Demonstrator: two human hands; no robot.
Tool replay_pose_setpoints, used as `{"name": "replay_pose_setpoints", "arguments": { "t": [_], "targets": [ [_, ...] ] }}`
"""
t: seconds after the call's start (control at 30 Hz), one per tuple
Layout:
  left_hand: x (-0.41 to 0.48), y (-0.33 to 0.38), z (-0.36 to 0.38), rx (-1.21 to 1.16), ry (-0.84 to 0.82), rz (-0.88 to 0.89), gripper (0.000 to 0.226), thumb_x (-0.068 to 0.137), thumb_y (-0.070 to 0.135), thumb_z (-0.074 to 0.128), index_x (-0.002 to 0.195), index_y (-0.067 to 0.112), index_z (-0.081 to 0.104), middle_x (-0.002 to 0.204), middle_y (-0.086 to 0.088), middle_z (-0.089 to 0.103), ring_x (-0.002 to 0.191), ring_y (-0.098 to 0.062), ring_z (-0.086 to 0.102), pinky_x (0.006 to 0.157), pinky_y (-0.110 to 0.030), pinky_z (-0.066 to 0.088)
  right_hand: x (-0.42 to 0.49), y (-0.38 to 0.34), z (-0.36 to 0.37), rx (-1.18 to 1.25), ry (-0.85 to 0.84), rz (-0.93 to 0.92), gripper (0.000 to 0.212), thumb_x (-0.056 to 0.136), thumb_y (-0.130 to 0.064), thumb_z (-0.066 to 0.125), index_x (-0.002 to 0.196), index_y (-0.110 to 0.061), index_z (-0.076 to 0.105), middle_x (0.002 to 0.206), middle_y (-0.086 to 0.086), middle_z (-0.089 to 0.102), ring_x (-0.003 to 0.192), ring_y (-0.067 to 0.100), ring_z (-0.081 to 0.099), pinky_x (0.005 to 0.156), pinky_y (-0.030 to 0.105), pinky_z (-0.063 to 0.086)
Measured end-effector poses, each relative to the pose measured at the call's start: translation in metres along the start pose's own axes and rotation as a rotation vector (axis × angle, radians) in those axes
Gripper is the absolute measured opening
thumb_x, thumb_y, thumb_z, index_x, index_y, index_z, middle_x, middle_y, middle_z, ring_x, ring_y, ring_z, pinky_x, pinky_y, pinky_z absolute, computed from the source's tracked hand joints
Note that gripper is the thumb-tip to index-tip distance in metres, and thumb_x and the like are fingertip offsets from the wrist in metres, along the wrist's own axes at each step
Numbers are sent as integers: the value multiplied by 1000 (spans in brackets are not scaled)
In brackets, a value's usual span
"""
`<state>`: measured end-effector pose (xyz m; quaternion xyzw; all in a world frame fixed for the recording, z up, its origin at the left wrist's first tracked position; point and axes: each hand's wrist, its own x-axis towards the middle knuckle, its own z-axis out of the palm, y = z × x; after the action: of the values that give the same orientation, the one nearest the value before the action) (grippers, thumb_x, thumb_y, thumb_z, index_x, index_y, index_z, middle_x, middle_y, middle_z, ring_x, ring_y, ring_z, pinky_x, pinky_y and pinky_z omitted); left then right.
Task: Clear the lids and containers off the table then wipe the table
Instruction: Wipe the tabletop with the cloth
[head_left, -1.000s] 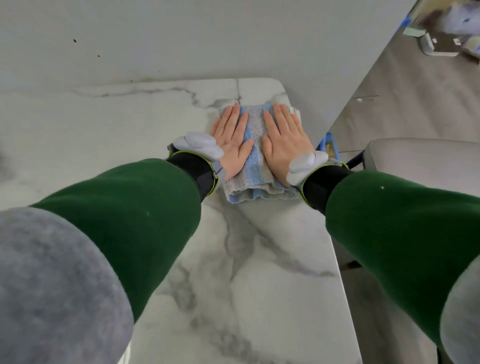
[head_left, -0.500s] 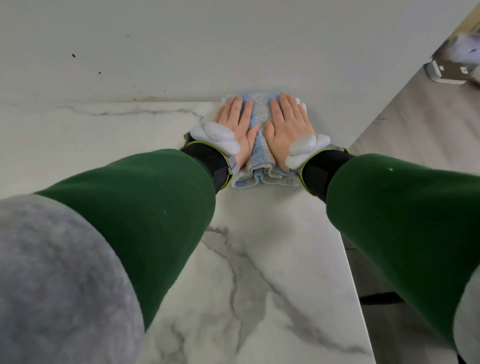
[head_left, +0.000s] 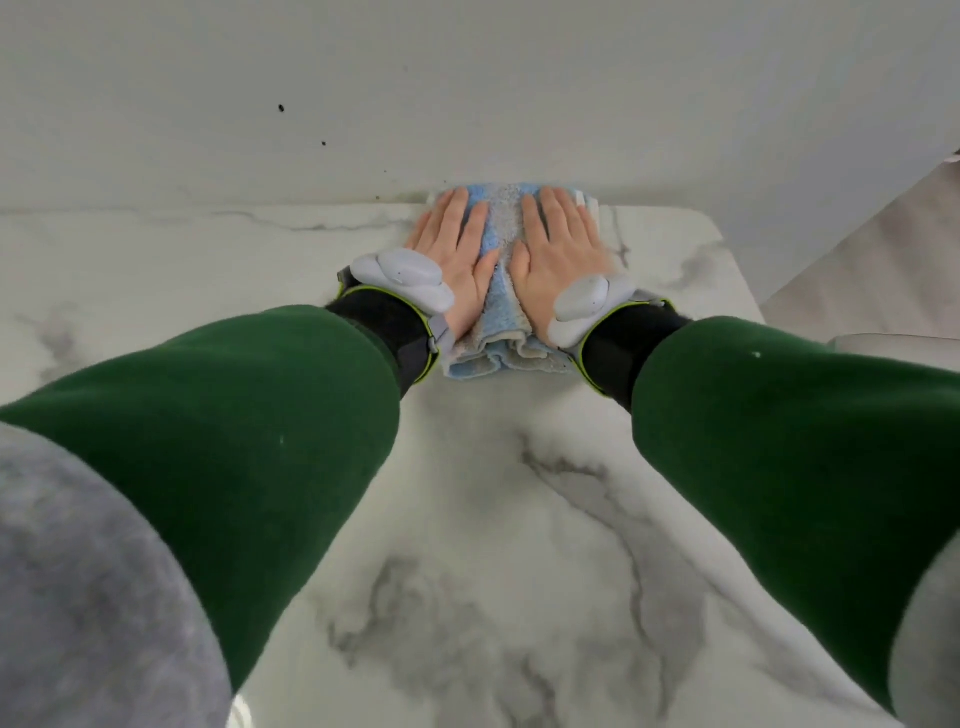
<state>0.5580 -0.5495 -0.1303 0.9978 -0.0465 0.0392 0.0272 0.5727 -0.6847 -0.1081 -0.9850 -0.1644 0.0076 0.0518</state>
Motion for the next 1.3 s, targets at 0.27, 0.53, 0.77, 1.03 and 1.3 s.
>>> {"name": "replay_pose_setpoints", "arguments": {
  "t": [0.27,0.53,0.77,1.03,1.3],
  "targets": [
    [-49,-55,-16,84,-68,-66,55,103,28,24,150,1,15,158,-19,13,149,-31,9,122,-35,8,-15,-66,6,31,-22,-94,55,101,-28,20,151,-6,9,159,12,8,148,26,3,121,37,1],
    [-38,21,-46,194,-269,-119,57,102,23,25,150,-2,7,159,-19,4,149,-32,3,122,-37,2,-49,-19,0,56,-29,-105,54,102,-30,21,151,-10,10,159,12,4,148,24,1,121,33,-2],
    [-70,89,-15,-64,-99,-36,59,98,19,25,151,2,9,161,-14,1,150,-26,0,123,-34,0,-103,42,-11,20,-62,-5,53,102,-25,17,151,-7,7,160,12,2,148,23,-2,121,35,-1],
    [-101,31,-11,-68,-10,-11,59,96,18,28,150,-1,12,160,-16,5,150,-27,4,123,-33,2,-108,-20,-6,-7,-49,-10,55,102,-28,17,151,-8,3,160,11,0,148,22,-2,121,35,-5],
    [-96,-74,-16,-49,22,-111,58,96,15,31,149,-2,16,159,-18,9,150,-28,7,123,-32,2,-50,-112,6,5,-42,-105,54,102,-26,17,151,-9,6,160,11,3,148,22,-1,121,35,-3]
  ]
}}
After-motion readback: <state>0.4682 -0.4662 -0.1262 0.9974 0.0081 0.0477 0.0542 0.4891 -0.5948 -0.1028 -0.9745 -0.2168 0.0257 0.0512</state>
